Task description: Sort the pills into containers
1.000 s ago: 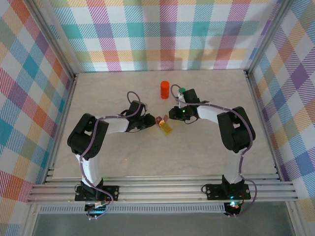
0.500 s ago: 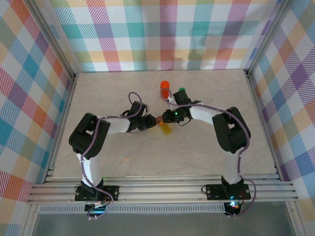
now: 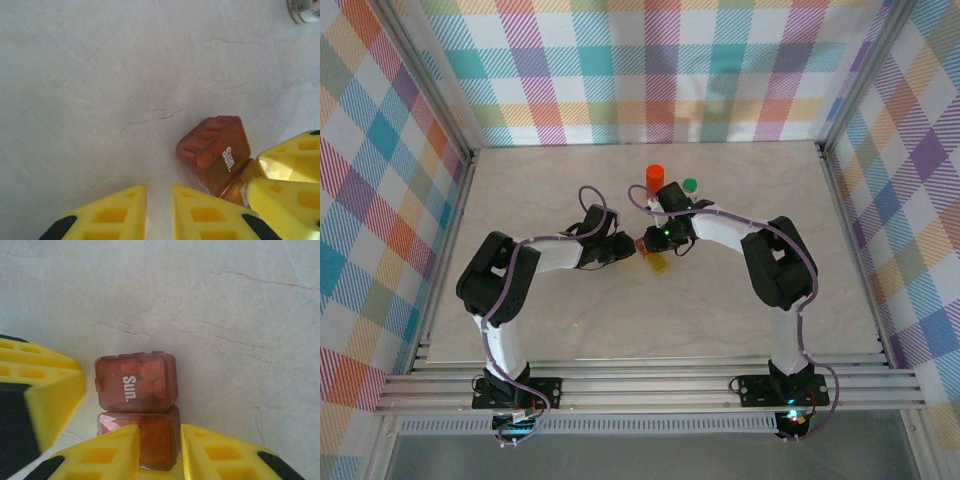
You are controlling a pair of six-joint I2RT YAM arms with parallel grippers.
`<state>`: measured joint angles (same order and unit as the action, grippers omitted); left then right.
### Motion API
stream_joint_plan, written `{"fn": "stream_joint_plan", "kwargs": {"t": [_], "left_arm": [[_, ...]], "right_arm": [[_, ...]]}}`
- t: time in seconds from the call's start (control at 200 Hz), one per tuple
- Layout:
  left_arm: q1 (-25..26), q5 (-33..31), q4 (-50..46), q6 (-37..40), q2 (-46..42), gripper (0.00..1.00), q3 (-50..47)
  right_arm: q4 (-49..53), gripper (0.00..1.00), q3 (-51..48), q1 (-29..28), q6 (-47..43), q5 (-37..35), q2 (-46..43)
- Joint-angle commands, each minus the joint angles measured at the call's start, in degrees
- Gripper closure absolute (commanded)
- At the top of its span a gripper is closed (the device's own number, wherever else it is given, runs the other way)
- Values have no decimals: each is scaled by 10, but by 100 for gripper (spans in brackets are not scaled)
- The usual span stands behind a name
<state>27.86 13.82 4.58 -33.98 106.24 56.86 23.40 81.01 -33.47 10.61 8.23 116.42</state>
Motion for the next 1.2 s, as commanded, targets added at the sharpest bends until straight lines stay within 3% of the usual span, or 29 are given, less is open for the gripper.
{"fn": "stream_joint_plan", "kwargs": {"t": [0.0, 0.1, 0.26, 0.42, 0.58, 0.855, 1.025, 1.09, 1.195], "left_arm": [[-9, -25, -31, 23, -47, 80, 6], [-11, -25, -30, 26, -68, 79, -4], [-10, 37, 27, -6, -54, 77, -24], [-24, 36, 52, -22, -49, 78, -52], [-32, 28, 48, -18, -65, 78, -69], [-32, 25, 31, -11, -69, 78, -61], [-36, 7, 0, 3, -104, 79, -54], [-38, -2, -15, 12, -123, 79, -54], [-40, -10, -31, 18, -151, 78, -57]], "right_arm": [[41, 70, 8, -5, -17, -26, 26], [54, 69, 19, -6, -21, -24, 34], [67, 69, 28, -6, -26, -17, 47], [139, 69, 74, -8, -26, -15, 94], [187, 68, 51, -14, -14, -128, 129], [247, 68, 57, -30, -38, -208, 160], [213, 68, 42, -25, -58, -121, 123], [210, 65, 62, -21, -55, -74, 103], [238, 60, 122, -20, -51, -60, 98]]}}
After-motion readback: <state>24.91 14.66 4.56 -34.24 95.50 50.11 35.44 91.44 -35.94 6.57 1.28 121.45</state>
